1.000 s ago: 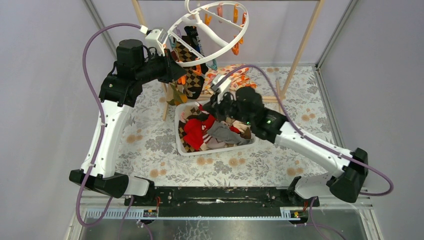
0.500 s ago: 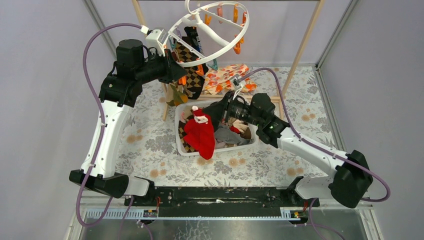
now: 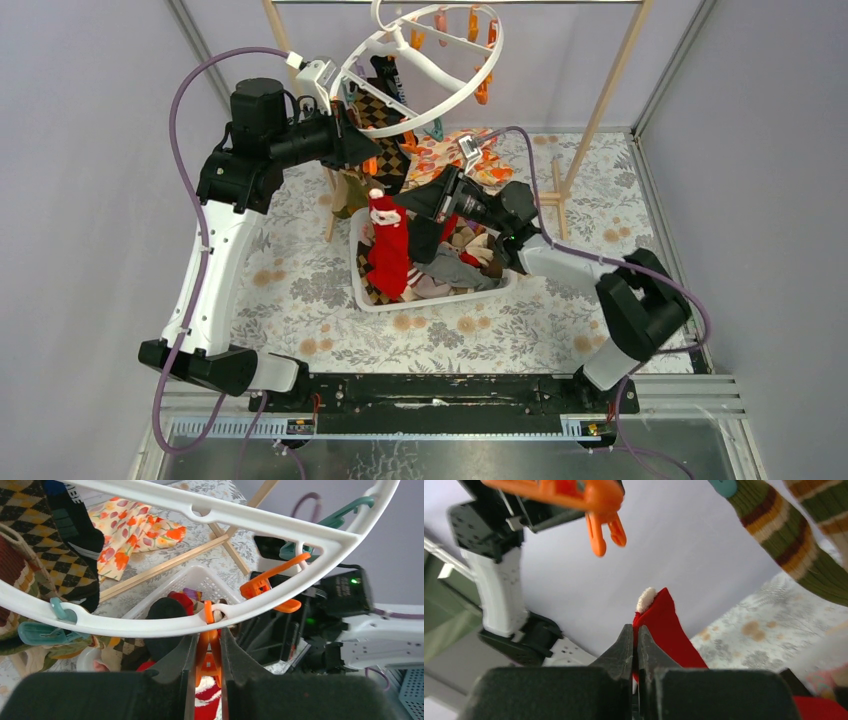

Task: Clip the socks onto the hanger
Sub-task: Clamp the sock onto the hanger.

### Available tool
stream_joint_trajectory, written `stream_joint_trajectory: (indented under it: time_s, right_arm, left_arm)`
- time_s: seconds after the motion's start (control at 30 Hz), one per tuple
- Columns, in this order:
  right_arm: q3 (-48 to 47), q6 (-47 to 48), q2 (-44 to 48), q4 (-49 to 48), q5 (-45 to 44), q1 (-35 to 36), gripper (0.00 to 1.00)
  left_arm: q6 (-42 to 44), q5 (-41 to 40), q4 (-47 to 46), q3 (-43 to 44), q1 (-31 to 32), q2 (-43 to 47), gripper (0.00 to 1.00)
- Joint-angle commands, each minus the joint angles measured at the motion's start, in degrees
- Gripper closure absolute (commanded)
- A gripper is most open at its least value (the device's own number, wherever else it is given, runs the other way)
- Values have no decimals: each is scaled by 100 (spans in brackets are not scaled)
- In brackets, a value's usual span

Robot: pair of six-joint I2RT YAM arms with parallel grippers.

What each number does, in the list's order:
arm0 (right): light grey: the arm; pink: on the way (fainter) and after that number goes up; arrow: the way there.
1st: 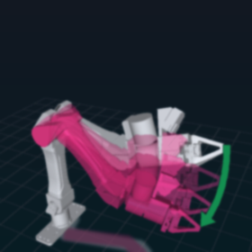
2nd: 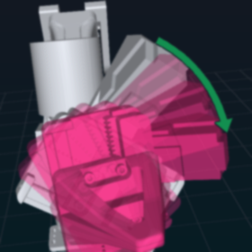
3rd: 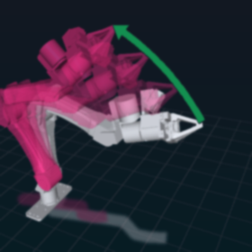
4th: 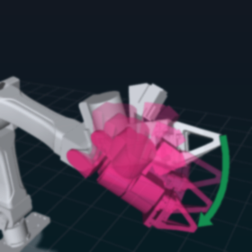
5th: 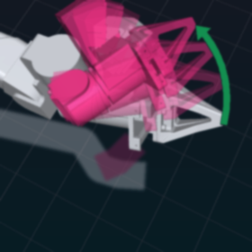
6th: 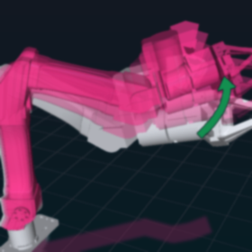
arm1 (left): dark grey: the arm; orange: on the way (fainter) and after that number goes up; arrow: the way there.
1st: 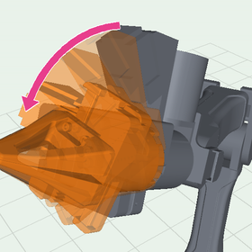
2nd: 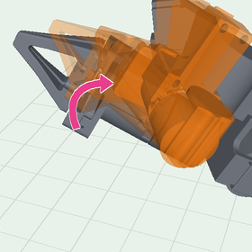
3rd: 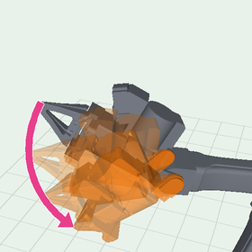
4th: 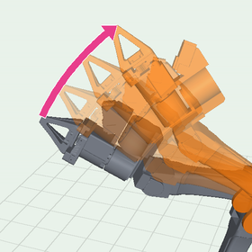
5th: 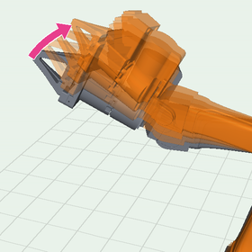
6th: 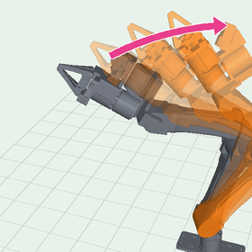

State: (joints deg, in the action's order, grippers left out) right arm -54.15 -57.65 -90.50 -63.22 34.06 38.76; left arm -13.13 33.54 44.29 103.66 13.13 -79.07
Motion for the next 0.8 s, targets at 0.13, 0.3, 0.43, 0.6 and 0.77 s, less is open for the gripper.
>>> stream_joint_trajectory:
  time_s: [0.13, 0.3, 0.43, 0.6, 0.77]
  right_arm:
    - [-979, -2833, -1382, -3441, 590, -276, 100]
    - [-1230, -2924, -1515, -3463, 662, -283, 100]
    - [-1633, -3385, -1747, -3493, 875, -294, 100]
    - [-2041, -3750, -1976, -3495, 1069, -303, 100]
    - [-2188, -3852, -2043, -3495, 1035, -308, 100]
  left_arm:
    - [-193, 1042, 16, -5, -131, -35, 100]
    - [-284, 1353, -45, -51, -229, -53, 100]
    - [-346, 1556, -129, -96, -281, -54, 100]
    - [-401, 1724, -196, -83, -317, -74, 100]
    - [-428, 1932, -211, -108, -343, -81, 100]
